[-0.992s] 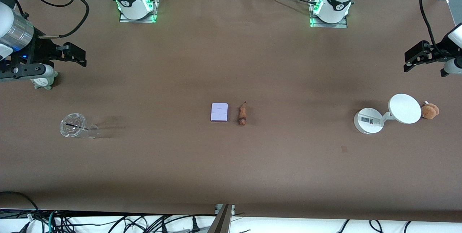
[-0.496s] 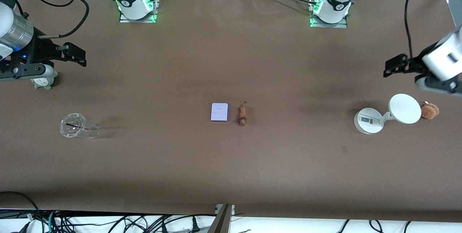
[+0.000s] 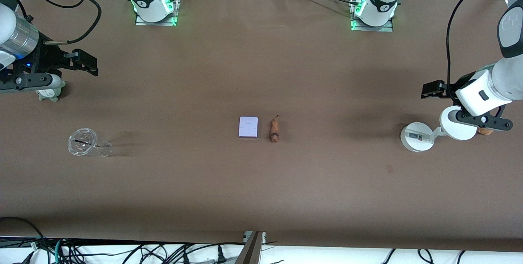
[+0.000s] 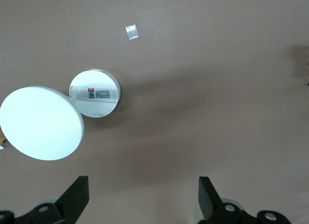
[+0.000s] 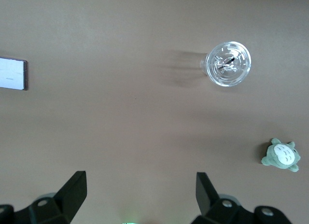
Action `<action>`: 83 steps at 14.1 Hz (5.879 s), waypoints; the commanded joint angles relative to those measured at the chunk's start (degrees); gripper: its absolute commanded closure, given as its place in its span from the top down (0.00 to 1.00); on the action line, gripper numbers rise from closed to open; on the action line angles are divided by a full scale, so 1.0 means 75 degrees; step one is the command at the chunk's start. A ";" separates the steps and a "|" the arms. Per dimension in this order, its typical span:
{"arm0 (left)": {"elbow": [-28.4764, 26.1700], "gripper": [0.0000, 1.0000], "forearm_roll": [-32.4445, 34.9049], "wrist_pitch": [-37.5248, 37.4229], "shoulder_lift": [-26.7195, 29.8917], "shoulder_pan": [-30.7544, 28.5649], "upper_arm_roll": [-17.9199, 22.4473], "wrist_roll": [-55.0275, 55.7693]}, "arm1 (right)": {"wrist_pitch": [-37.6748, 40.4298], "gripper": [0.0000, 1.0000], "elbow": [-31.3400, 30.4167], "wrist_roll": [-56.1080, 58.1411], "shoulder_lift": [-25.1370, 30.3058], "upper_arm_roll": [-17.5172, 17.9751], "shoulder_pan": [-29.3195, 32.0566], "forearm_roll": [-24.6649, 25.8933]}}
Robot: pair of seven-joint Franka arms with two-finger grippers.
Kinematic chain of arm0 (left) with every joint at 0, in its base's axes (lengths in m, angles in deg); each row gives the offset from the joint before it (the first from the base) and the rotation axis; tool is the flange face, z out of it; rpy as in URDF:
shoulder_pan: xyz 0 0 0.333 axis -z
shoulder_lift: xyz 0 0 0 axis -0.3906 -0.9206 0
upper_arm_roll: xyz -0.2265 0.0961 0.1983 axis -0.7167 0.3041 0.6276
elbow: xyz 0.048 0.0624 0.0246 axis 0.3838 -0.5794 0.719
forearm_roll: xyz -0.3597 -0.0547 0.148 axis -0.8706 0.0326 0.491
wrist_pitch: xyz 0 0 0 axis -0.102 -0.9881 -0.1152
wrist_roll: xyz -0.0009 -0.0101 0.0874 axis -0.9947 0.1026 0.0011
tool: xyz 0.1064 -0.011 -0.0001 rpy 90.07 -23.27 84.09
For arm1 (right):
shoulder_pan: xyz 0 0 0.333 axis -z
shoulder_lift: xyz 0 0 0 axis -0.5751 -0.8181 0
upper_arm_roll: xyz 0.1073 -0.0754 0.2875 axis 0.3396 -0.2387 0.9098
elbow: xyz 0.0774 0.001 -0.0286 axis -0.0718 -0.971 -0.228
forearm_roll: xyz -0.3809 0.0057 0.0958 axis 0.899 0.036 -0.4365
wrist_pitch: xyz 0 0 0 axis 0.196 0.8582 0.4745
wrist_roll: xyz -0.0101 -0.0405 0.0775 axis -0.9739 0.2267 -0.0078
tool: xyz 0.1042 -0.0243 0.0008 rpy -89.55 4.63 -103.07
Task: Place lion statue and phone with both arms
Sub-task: 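Reach the left gripper over the brown lion statue beside the phone, then grasp the lion with the left gripper while the right gripper reaches the phone, then carry the lion toward the lamp while the right gripper grasps the phone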
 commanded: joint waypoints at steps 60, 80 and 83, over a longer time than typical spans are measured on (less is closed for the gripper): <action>-0.0431 0.00 0.0332 0.3861 -0.2020 0.3185 -0.0278 0.4922 | -0.1058 1.00 0.0134 -0.0769 -0.1983 0.0087 -0.1297 -0.0082; -0.4583 0.00 0.0309 0.7186 -0.0972 -0.0131 -0.0301 0.2462 | -0.6358 1.00 0.0146 -0.5989 -0.5195 0.0087 -0.4111 -0.0270; -0.4525 0.00 0.0204 0.7244 -0.1136 -0.0050 -0.0301 0.2450 | -0.6675 1.00 0.0158 -0.5966 -0.5347 0.0087 -0.4251 -0.0247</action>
